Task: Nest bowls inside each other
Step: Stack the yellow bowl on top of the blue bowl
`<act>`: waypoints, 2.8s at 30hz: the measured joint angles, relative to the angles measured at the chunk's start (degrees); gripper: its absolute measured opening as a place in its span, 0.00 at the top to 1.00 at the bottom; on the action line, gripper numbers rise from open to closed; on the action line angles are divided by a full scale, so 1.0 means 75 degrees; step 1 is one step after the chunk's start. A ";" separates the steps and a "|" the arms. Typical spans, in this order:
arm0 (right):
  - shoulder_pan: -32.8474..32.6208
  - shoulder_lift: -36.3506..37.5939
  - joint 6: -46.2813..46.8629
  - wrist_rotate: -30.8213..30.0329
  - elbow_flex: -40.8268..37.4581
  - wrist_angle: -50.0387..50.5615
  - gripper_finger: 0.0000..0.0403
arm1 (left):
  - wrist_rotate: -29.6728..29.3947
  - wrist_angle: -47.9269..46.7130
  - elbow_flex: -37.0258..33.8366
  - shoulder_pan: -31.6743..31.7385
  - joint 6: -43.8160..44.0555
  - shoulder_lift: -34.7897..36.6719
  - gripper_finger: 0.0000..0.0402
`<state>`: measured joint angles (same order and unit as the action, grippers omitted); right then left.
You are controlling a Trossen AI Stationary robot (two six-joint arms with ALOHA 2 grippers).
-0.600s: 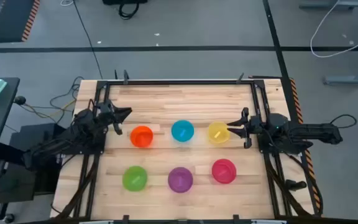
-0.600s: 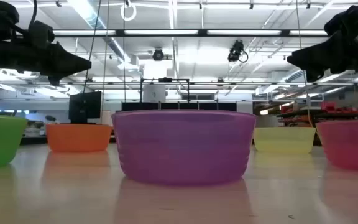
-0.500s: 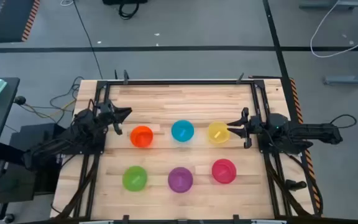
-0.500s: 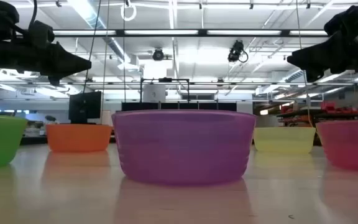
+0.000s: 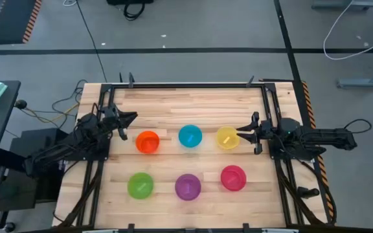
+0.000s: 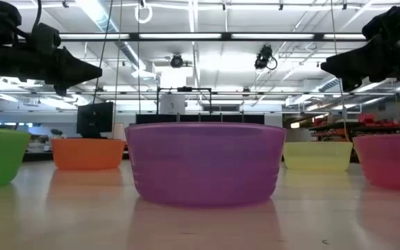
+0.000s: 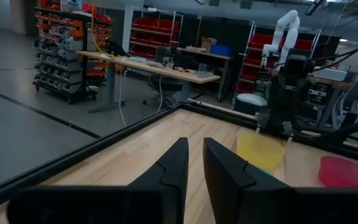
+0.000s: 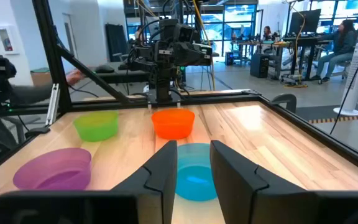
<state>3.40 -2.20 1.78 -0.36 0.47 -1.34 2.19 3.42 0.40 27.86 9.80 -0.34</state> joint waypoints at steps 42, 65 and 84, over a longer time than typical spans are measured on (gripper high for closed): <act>0.0003 -0.0002 -0.0003 -0.0003 0.0000 0.0000 0.74 | 0.0000 0.0045 0.0000 0.0000 0.0000 -0.0003 0.85; 0.0015 -0.0003 0.0134 -0.0076 0.0000 -0.0093 0.74 | 0.0000 0.0491 0.0000 0.0000 0.0001 0.0000 0.87; 0.0017 -0.0671 0.2365 -0.0555 0.1391 0.1368 0.74 | 0.0895 0.0443 0.0090 -0.0003 -0.0198 -0.0056 0.87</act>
<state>3.53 -7.23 19.52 -4.52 10.90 8.91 8.90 6.75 1.08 27.83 8.32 -0.76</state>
